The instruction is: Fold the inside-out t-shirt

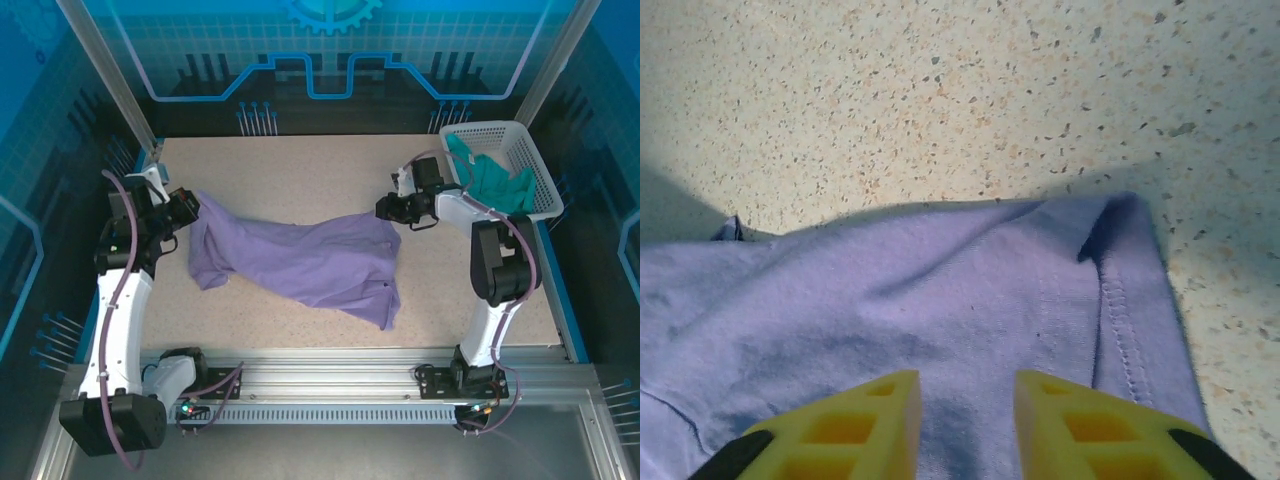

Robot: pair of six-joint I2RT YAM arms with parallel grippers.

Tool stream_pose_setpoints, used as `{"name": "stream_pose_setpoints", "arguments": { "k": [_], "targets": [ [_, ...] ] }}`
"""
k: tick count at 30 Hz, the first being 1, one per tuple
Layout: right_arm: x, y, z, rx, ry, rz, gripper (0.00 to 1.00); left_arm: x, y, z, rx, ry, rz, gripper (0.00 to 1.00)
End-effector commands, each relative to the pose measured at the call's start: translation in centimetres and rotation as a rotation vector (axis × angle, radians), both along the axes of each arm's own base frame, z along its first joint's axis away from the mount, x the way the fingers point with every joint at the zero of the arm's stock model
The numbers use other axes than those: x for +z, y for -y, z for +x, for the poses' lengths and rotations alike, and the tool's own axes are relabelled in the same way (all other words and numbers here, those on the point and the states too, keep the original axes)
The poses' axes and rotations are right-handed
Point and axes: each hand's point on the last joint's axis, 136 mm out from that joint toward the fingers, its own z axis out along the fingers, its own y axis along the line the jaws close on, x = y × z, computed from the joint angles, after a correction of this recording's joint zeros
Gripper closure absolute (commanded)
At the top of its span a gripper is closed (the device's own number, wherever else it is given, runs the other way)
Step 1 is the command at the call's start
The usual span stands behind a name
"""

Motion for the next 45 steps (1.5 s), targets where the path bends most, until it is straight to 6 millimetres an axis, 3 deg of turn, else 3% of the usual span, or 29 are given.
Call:
{"name": "stream_pose_setpoints", "arguments": {
  "k": [1,9,20,30,40,45],
  "targets": [
    [0.4,1.1,-2.1,0.0,0.002,-0.065,0.63,0.9,0.3,0.0,-0.036,0.053,0.022,1.0],
    [-3.0,1.6,-6.4,0.001,-0.108,-0.09,0.62,1.0,0.9,0.0,-0.065,0.068,0.002,1.0],
    [-3.4,-0.2,-6.7,0.033,-0.123,0.002,0.63,1.1,1.0,-0.2,-0.07,0.079,0.005,1.0],
    [-3.6,-0.2,-7.4,0.04,-0.132,0.005,0.68,1.3,1.1,-0.2,-0.072,0.086,0.001,1.0],
    [-3.9,0.4,-8.0,0.031,-0.126,-0.021,0.66,1.3,1.2,-0.2,-0.077,0.089,-0.003,1.0],
    [-3.3,0.0,-7.8,0.033,-0.102,0.01,0.78,1.2,1.2,-0.2,-0.077,0.09,-0.003,1.0]
  ]
}}
